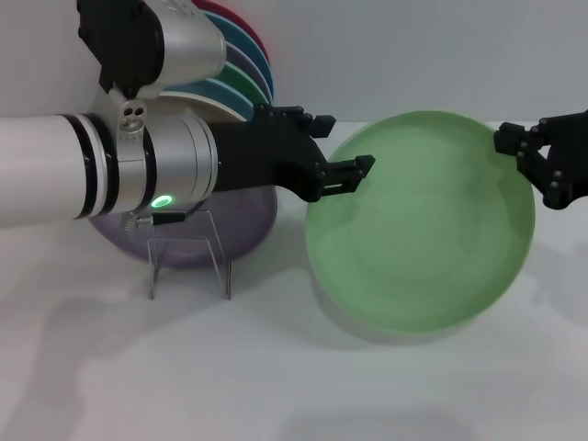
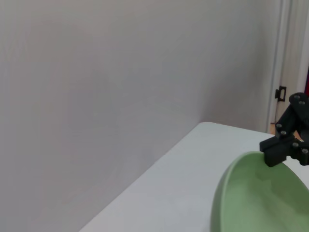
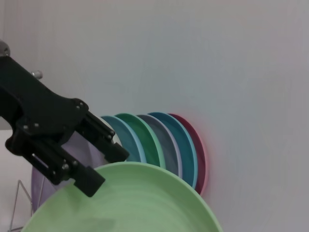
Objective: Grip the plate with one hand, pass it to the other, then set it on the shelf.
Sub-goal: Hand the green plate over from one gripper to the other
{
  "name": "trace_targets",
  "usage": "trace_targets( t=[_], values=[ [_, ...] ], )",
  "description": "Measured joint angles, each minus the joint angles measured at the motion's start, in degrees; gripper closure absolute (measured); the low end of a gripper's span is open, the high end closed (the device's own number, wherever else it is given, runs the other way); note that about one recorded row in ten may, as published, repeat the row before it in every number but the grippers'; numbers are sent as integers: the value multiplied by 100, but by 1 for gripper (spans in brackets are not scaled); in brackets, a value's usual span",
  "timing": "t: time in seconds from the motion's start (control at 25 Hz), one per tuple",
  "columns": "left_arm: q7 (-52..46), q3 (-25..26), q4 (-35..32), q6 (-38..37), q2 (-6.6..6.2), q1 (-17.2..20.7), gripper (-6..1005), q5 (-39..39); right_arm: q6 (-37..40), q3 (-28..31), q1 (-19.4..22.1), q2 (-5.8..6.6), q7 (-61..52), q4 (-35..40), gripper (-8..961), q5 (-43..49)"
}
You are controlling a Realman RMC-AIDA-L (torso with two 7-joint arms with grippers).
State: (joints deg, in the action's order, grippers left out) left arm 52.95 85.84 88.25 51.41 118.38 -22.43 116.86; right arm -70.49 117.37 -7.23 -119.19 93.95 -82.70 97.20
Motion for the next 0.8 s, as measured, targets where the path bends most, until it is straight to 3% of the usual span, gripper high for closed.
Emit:
trace_targets(
  t=[0.8],
  values=[
    [-4,-72,-133,12,-3,-149,484,-3,-58,5,-43,1,1,8,841,0]
  ],
)
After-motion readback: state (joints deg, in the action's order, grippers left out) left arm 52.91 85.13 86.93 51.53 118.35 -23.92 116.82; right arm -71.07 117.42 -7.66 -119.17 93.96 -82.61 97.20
